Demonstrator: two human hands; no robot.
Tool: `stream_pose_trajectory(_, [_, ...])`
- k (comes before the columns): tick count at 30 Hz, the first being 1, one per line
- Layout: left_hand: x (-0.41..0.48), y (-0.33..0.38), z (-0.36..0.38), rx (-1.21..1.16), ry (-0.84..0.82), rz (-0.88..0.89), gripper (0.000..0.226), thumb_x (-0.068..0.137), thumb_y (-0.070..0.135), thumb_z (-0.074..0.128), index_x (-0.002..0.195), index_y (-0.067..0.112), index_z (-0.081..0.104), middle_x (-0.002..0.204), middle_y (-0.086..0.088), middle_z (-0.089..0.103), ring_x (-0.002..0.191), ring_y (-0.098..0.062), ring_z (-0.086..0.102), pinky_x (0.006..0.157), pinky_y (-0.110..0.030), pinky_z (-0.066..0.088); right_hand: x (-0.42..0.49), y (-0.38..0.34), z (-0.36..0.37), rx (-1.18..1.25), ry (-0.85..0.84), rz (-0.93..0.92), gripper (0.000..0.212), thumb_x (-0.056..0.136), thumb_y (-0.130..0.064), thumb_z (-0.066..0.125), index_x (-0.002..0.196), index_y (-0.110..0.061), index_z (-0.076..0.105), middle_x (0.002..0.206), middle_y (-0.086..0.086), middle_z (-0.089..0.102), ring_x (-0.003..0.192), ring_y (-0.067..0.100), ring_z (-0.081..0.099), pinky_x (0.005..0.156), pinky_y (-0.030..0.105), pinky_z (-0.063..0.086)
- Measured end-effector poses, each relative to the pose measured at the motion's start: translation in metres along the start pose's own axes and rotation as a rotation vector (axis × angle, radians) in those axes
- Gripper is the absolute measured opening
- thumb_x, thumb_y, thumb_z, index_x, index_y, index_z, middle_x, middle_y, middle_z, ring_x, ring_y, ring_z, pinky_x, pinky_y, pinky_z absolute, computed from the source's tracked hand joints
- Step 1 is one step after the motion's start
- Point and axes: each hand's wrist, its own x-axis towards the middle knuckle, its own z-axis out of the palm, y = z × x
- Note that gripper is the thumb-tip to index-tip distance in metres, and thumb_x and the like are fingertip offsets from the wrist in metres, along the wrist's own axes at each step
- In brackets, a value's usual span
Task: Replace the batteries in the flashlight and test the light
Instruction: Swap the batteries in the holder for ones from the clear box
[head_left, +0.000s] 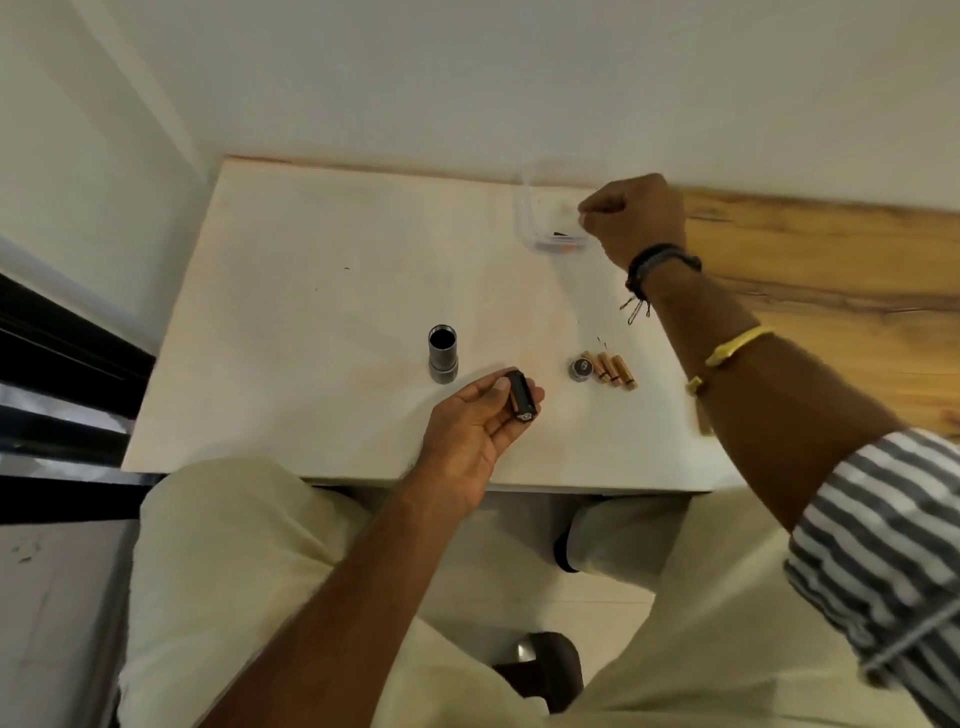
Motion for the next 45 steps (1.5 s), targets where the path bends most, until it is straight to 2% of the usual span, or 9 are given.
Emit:
stream_pose_trajectory(6, [0.000, 0.004, 0.003, 0.030, -0.038, -0.019, 0.028, 0.096, 0.006, 0.057, 0.122, -0.004, 0.062, 0.115, -0.024, 0.070, 0.107, -0.031, 0.071, 0.085, -0.033, 0.060, 0.047, -0.013, 0.018, -0.418, -0.156, 0.054, 0.027, 0.083, -0.020, 0.072, 0.109, -0.013, 0.074, 0.109, 0.011, 0.074, 0.101, 0.034, 0.070, 0.089, 0.041, 0.060])
stream_pose_trajectory(9, [-0.001, 0.007, 0.004, 0.009, -0.040, -0.018, 0.028, 0.097, 0.006, 0.056, 0.123, -0.004, 0.061, 0.116, -0.024, 0.070, 0.107, -0.032, 0.070, 0.085, -0.034, 0.060, 0.055, -0.019, 0.024, -0.572, -0.235, 0.045, 0.025, 0.079, -0.015, 0.072, 0.102, -0.008, 0.067, 0.099, 0.015, 0.068, 0.090, 0.038, 0.066, 0.078, 0.040, 0.057])
stream_pose_trajectory(14, [-0.003, 0.011, 0.006, -0.023, -0.044, -0.021, 0.028, 0.099, 0.004, 0.053, 0.124, -0.006, 0.059, 0.116, -0.024, 0.070, 0.108, -0.032, 0.070, 0.085, -0.034, 0.060, 0.058, -0.017, 0.031, -0.630, -0.219, 0.006, 0.009, 0.084, -0.014, 0.060, 0.092, -0.010, 0.058, 0.090, 0.015, 0.059, 0.085, 0.040, 0.061, 0.074, 0.040, 0.050])
stream_pose_trajectory(18, [-0.005, 0.011, 0.007, -0.027, -0.064, -0.020, 0.029, 0.098, 0.004, 0.055, 0.125, -0.006, 0.059, 0.117, -0.025, 0.070, 0.109, -0.033, 0.070, 0.084, -0.033, 0.060, 0.054, -0.012, 0.029, -0.631, -0.263, 0.021, 0.032, 0.085, -0.024, 0.072, 0.111, -0.006, 0.066, 0.106, 0.019, 0.069, 0.101, 0.042, 0.067, 0.083, 0.044, 0.055])
stream_pose_trajectory(26, [-0.007, 0.014, 0.007, -0.036, -0.086, 0.011, 0.023, 0.097, 0.003, 0.056, 0.119, -0.004, 0.062, 0.117, -0.025, 0.069, 0.108, -0.033, 0.070, 0.085, -0.034, 0.059, 0.028, -0.011, 0.008, -0.222, -0.116, 0.039, 0.023, 0.081, -0.026, 0.072, 0.104, -0.028, 0.074, 0.117, 0.002, 0.070, 0.101, 0.023, 0.064, 0.079, 0.029, 0.048])
stream_pose_trajectory(29, [-0.009, 0.014, 0.008, -0.047, -0.095, 0.014, 0.022, 0.098, 0.001, 0.055, 0.118, -0.005, 0.062, 0.117, -0.026, 0.069, 0.109, -0.035, 0.069, 0.086, -0.036, 0.059, -0.001, -0.013, -0.009, -0.042, -0.067, 0.022, 0.023, 0.077, -0.025, 0.070, 0.097, -0.036, 0.073, 0.097, -0.006, 0.073, 0.085, 0.016, 0.066, 0.079, 0.031, 0.057])
stream_pose_trajectory(32, [-0.015, 0.013, 0.009, -0.023, -0.092, 0.025, 0.020, 0.097, -0.001, 0.054, 0.115, -0.004, 0.063, 0.115, -0.026, 0.070, 0.108, -0.035, 0.070, 0.087, -0.037, 0.060, -0.044, -0.011, -0.020, 0.188, -0.093, 0.067, 0.023, 0.081, -0.019, 0.070, 0.096, -0.037, 0.071, 0.082, -0.003, 0.076, 0.075, 0.017, 0.075, 0.072, 0.040, 0.065])
stream_pose_trajectory(38, [-0.025, 0.005, 0.009, 0.041, -0.098, 0.041, 0.020, 0.098, -0.002, 0.053, 0.115, -0.004, 0.063, 0.111, -0.026, 0.071, 0.104, -0.034, 0.071, 0.083, -0.036, 0.060, -0.144, 0.005, -0.022, 0.505, -0.196, 0.162, 0.030, 0.088, 0.000, 0.063, 0.105, -0.023, 0.074, 0.083, 0.010, 0.075, 0.070, 0.023, 0.078, 0.062, 0.034, 0.064])
stream_pose_trajectory(45, [-0.036, 0.003, -0.003, 0.225, -0.114, 0.019, 0.024, 0.099, 0.000, 0.052, 0.120, 0.000, 0.063, 0.117, -0.021, 0.071, 0.107, -0.034, 0.070, 0.084, -0.046, 0.059, -0.213, 0.009, -0.014, 0.520, -0.293, 0.069, 0.046, 0.084, 0.003, 0.070, 0.122, -0.022, 0.072, 0.071, -0.015, 0.067, 0.074, 0.012, 0.068, 0.089, 0.048, 0.061])
